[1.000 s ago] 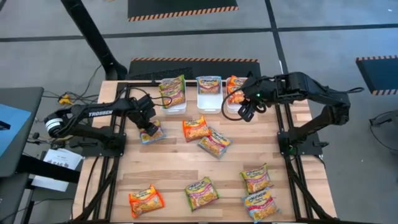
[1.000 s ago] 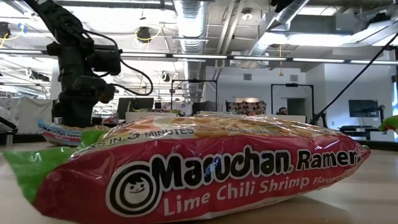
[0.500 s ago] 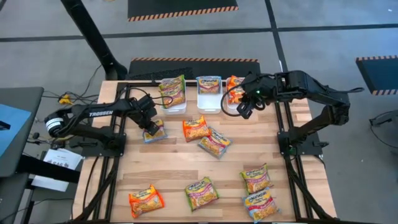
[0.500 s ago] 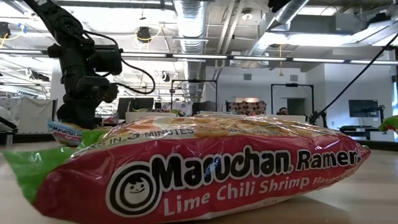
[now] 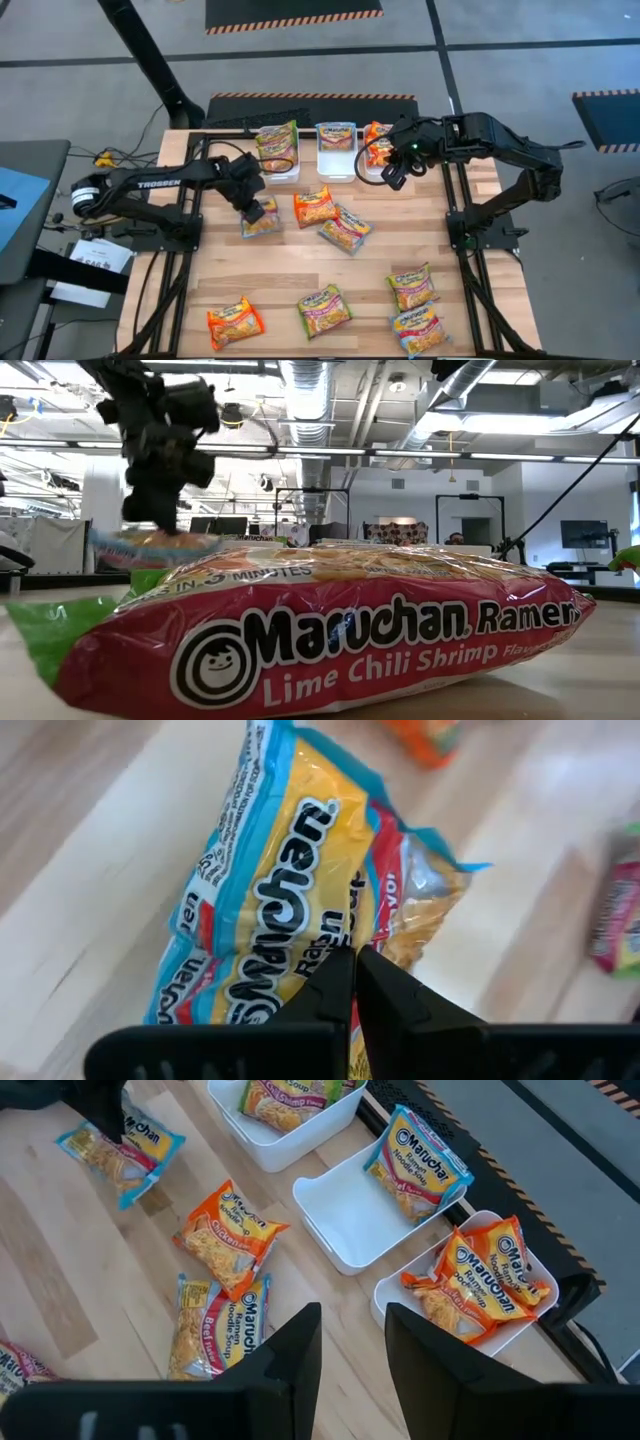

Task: Sort Maruchan noodles
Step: Put the blue noodle pack into the middle white bin

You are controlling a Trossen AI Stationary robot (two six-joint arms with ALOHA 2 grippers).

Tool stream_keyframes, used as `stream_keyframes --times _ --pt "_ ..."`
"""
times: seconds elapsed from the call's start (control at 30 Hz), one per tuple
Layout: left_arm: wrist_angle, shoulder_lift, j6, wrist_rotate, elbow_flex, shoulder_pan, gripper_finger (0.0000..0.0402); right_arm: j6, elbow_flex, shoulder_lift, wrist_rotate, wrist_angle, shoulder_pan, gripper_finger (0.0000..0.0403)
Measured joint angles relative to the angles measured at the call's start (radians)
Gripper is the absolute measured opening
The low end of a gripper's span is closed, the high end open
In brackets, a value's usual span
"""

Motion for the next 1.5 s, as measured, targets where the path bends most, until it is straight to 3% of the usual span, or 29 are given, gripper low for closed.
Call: stream_keyframes --times 0.23,0.53,0.77,1.0,1.23,1.5 --pt "0.049 -0.001 -0.036 -0.044 0.094 -0.074 0.0001 -0.002 0.000 0.000 -0.004 0.012 -0.005 0.0137" --pt "0.155 0.004 -0.029 -0.112 0.215 -0.088 0.0000 -0.026 0.000 -0.025 -0.061 0.035 -0.062 0.0137" --pt "0.175 0.014 0.028 -0.165 0.294 -0.088 0.0000 -0.093 0.000 -0.035 -0.180 0.133 -0.125 0.0136" --pt "0.233 0.014 0.070 -0.187 0.335 -0.088 0.0000 -0.160 0.000 -0.032 -0.259 0.216 -0.175 0.0136" --pt "0.238 0.013 0.088 -0.191 0.354 -0.087 0.0000 -0.157 0.001 -0.013 -0.265 0.268 -0.182 0.0158" --pt "0.141 0.013 0.137 -0.163 0.353 -0.084 0.0000 -0.137 -0.001 0.005 -0.265 0.264 -0.174 0.0187"
